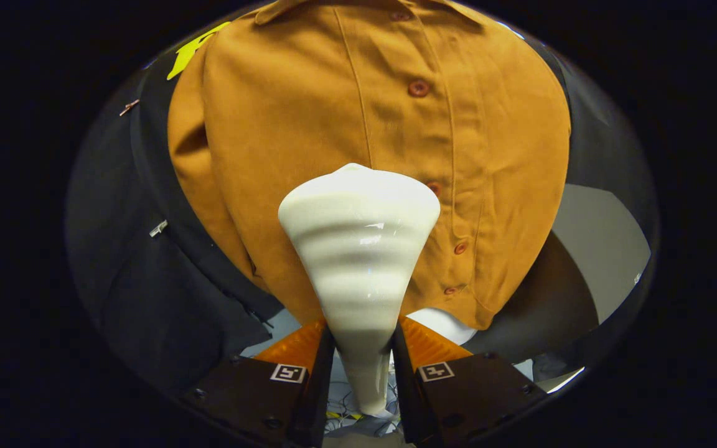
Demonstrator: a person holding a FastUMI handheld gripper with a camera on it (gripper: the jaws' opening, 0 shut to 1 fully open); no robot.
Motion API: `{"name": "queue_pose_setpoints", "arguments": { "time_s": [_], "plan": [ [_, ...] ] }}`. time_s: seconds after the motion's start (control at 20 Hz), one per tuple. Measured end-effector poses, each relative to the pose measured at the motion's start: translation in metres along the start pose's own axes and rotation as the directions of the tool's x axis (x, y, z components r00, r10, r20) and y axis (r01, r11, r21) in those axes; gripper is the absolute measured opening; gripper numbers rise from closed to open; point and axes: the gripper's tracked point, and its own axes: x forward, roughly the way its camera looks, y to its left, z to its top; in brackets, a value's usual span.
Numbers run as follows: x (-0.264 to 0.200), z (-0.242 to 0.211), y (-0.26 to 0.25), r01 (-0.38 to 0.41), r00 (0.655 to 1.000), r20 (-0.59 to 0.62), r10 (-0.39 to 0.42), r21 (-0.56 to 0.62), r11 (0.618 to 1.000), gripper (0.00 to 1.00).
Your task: Iron the clothes twice with a garment steamer, once on the left side and once on the right side.
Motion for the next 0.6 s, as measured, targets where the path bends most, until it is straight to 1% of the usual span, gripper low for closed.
{"name": "queue_pose_setpoints", "arguments": {
  "time_s": [0.35, 0.6],
  "plan": [
    [-0.036, 0.042, -0.021, 0.010, 0.992, 0.125, -0.012, 0.011, 1.000, 0.50],
    [-0.061, 0.077, -0.027, -0.001, 0.969, 0.245, 0.000, 0.005, 1.000, 0.50]
  ]
}}
